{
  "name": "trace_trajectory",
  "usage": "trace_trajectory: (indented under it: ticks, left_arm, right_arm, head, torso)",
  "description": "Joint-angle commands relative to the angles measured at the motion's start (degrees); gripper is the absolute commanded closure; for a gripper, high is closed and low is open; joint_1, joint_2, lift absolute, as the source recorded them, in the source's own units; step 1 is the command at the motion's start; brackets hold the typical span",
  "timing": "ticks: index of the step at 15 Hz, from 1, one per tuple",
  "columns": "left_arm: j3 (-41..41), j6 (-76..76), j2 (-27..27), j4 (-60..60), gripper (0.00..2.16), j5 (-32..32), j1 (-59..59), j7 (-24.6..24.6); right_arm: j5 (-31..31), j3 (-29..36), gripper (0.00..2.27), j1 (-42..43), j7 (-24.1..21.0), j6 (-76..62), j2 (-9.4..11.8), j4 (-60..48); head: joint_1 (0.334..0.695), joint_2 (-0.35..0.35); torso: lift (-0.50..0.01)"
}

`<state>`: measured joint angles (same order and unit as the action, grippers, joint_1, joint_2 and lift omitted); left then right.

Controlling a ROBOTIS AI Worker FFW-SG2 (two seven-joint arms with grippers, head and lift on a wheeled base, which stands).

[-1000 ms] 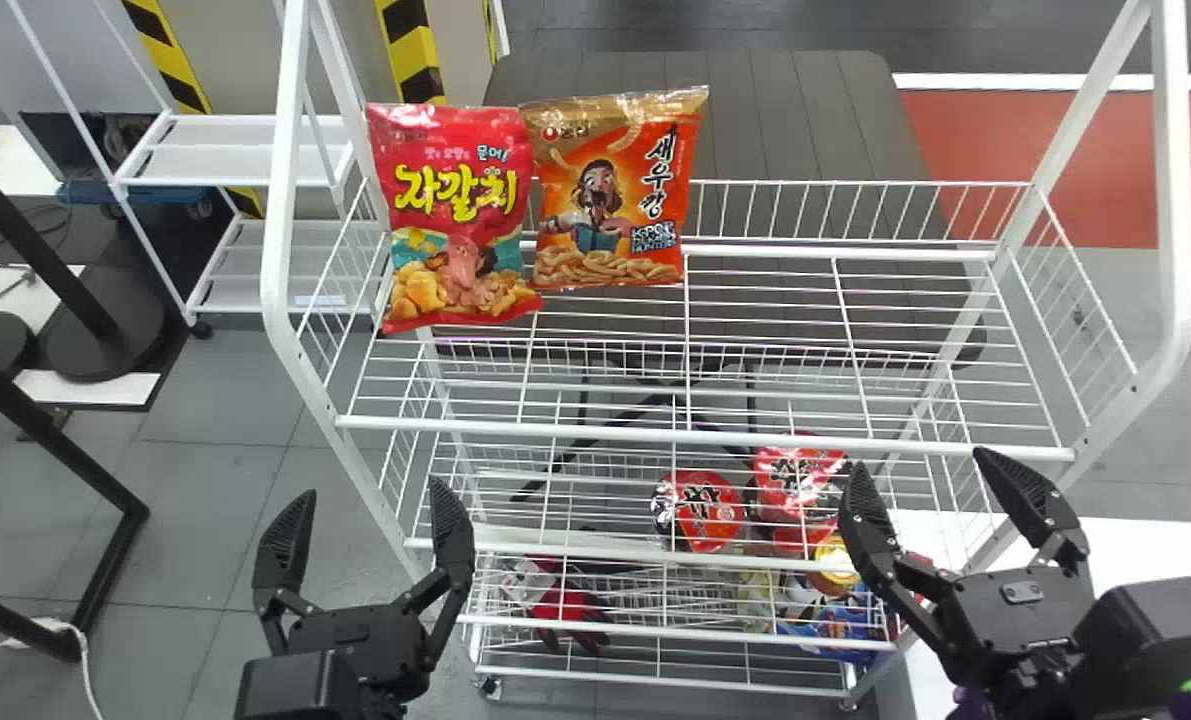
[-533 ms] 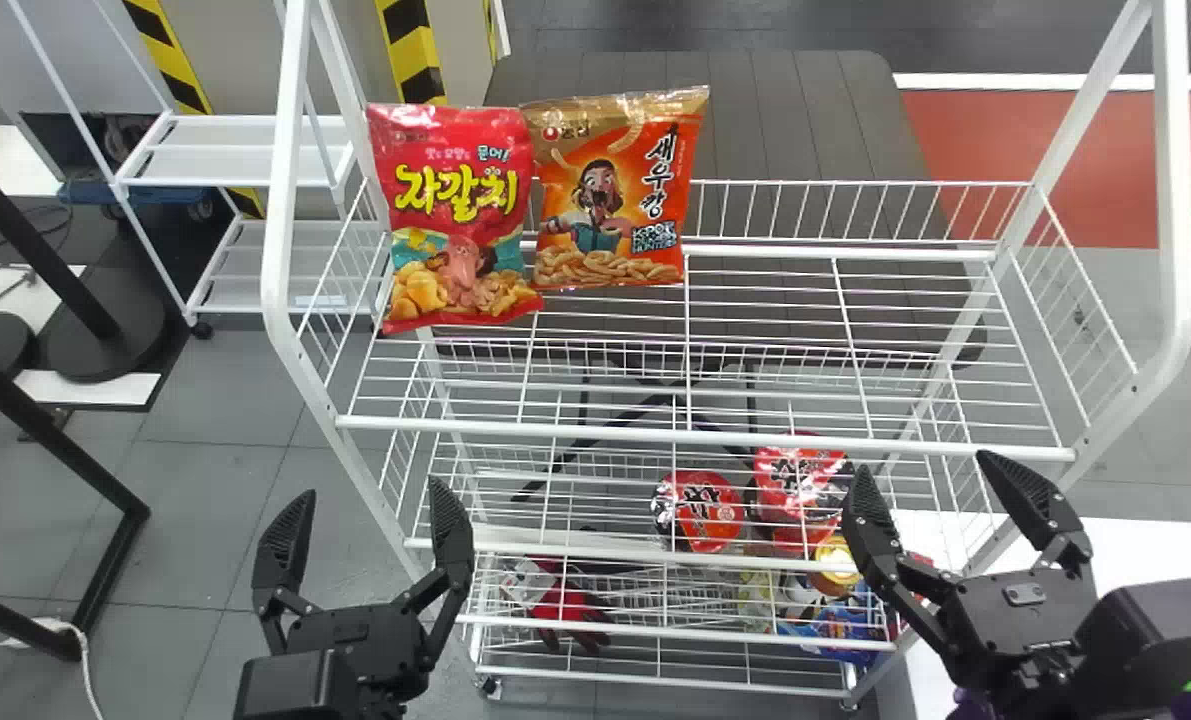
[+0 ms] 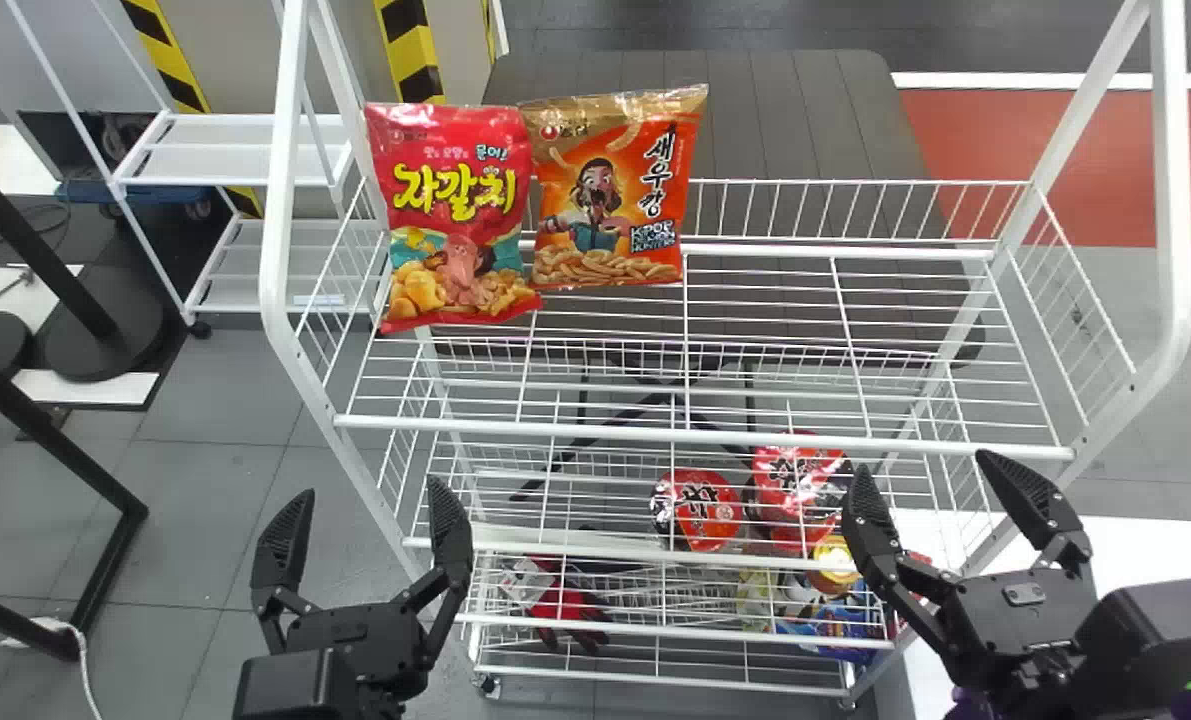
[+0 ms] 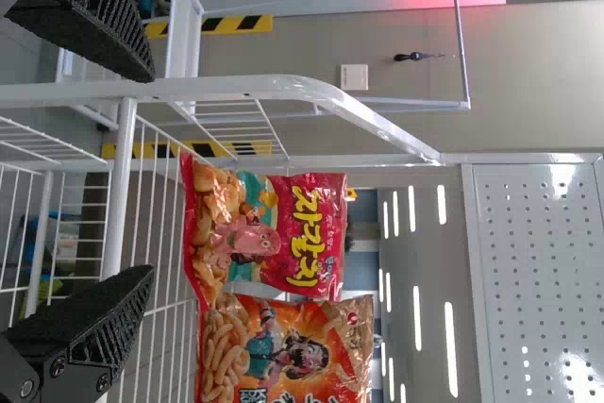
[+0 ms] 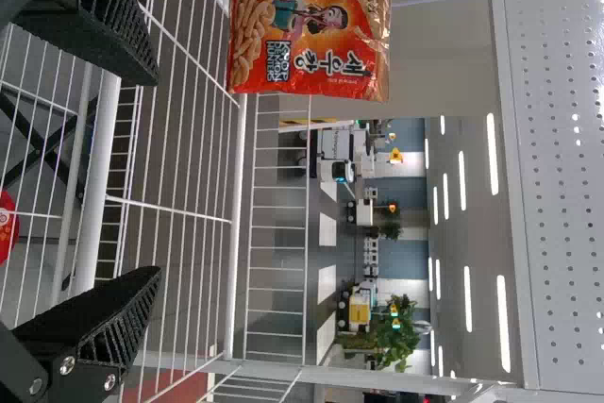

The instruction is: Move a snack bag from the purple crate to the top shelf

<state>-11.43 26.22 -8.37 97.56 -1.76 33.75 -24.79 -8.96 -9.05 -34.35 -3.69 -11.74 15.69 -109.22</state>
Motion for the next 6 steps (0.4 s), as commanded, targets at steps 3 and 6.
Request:
trace_trajectory:
  ticks: [3,6]
  left_arm:
    - [0.0,-1.22,-0.15,1.05,0.1,-0.09,0.27,-0.09]
    - [0.0,-1.22,-0.24,1.67,0.1,-0.09,0.53,-0.09]
  right_arm:
    - [0.0,-0.09,0.11,-0.01,0.0,-0.07,0.13,-0.03]
    - [0.0,-0.18,0.11,-0.01,0.0,-0.25,0.13,-0.03]
  head:
    - [0.695,0.053]
    - [0.695,0.054]
  torso:
    - [0.0]
    - [0.0]
